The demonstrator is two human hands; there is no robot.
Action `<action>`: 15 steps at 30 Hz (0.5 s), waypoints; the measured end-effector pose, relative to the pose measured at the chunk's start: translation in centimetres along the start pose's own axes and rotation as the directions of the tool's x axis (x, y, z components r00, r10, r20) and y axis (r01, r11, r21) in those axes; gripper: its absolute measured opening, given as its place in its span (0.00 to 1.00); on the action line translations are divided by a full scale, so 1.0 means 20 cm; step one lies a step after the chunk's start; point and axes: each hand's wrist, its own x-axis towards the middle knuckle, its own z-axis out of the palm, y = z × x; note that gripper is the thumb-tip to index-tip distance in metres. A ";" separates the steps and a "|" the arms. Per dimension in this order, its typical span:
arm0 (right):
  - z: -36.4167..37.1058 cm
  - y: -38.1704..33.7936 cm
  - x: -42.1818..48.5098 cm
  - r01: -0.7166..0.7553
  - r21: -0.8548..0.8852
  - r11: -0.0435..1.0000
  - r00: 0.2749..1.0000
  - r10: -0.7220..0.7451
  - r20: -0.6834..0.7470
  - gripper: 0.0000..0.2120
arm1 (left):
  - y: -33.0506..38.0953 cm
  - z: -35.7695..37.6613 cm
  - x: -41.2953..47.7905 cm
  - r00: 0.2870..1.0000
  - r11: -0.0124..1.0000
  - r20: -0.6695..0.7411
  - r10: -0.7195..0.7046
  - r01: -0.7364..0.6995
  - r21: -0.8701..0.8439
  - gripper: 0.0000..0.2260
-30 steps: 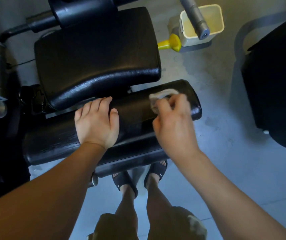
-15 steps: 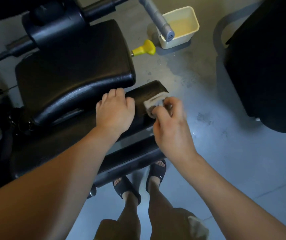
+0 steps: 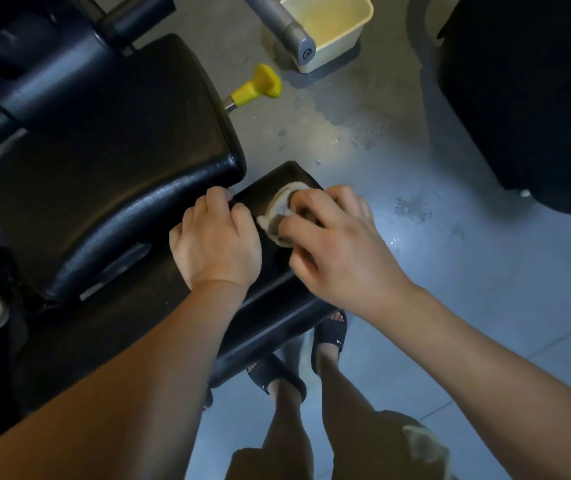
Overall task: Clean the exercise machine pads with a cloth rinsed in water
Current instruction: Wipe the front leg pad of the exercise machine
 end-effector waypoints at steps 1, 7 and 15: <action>0.00 0.01 0.03 0.005 -0.013 1.000 1.000 -0.005 0.017 0.12 | -0.01 0.01 0.01 1.000 1.000 -0.004 0.002 -0.002 0.004 0.15; -0.03 0.07 0.27 -0.043 -0.032 0.999 0.994 0.046 0.098 0.20 | -0.01 0.03 0.01 0.999 1.000 -0.033 -0.002 0.003 0.026 0.16; -0.11 0.07 0.26 0.169 0.059 0.984 0.931 -0.179 0.317 0.18 | -0.03 0.03 0.00 0.997 1.000 -0.073 0.021 -0.022 -0.011 0.15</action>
